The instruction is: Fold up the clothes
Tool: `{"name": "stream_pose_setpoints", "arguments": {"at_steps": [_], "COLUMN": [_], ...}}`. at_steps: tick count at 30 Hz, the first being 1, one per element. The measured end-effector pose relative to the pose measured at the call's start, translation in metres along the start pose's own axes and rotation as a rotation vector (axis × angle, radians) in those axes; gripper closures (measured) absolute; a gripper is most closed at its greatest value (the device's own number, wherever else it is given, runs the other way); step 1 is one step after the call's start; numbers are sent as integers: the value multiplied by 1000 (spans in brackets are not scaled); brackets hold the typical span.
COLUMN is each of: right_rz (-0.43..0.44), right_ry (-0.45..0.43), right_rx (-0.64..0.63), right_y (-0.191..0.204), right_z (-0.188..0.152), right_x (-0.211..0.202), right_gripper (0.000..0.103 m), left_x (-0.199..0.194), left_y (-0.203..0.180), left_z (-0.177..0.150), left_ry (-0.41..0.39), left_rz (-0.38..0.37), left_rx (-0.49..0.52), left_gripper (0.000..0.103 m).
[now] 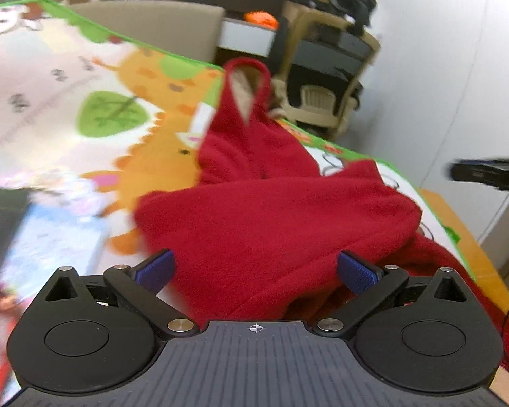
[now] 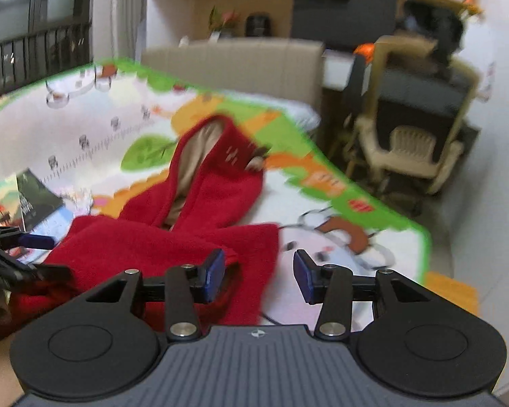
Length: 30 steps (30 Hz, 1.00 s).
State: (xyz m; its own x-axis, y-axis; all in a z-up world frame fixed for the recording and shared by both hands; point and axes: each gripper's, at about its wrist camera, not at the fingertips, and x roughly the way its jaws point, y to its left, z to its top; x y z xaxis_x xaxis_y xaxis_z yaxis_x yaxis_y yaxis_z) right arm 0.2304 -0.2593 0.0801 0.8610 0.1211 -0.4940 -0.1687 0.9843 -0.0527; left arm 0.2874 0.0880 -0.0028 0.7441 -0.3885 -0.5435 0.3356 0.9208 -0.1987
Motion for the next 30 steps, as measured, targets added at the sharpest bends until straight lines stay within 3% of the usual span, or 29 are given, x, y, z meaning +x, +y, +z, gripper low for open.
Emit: {"name": "stream_pose_setpoints", "arguments": {"at_steps": [3,5,8,11,15,17,20,23,25,27,28,30], "right_rz": [-94,-105,-12,142,331,329,151,-71,-113,-133,-142,-128], "right_ry": [-81,-105,-96,-35,42,60,48,-105,-199,-254,-256,-201], "right_rx": [-48,-87,-131,-171,-332,-435,-513,-429,-303,-301,-333,-390], "right_y": [-13,-14,0,31,89,113,126,103,85,88,94,104], "right_z": [-9,-17,-42,-78,-127,-150,-167,-142,-115,-106,-108,-122], "right_x": [-54,-88,-121,-133,-136,-134,-121,-120,-132,-141,-139,-130], "right_gripper": [53,51,43,42,41,39,39,41,40,39,39,35], "left_x": [-55,-95,-146,-165,-160,-156,-145,-143,-154,-166,-169,-166], "left_y": [2,-2,-12,-41,-88,-103,-99,-79,-74,-79,-82,-82], "left_z": [-10,-18,-37,-68,-116,-136,-143,-123,-105,-93,-92,-97], "left_ry": [-50,-70,-59,-3,76,86,77,11,-93,-199,-236,-228], "left_rz": [36,35,-40,-103,-89,-38,111,247,317,410,442,443], "left_rx": [53,93,174,274,451,510,453,308,259,243,246,229], "left_gripper": [0,0,0,0,0,0,0,0,0,0,0,0]}}
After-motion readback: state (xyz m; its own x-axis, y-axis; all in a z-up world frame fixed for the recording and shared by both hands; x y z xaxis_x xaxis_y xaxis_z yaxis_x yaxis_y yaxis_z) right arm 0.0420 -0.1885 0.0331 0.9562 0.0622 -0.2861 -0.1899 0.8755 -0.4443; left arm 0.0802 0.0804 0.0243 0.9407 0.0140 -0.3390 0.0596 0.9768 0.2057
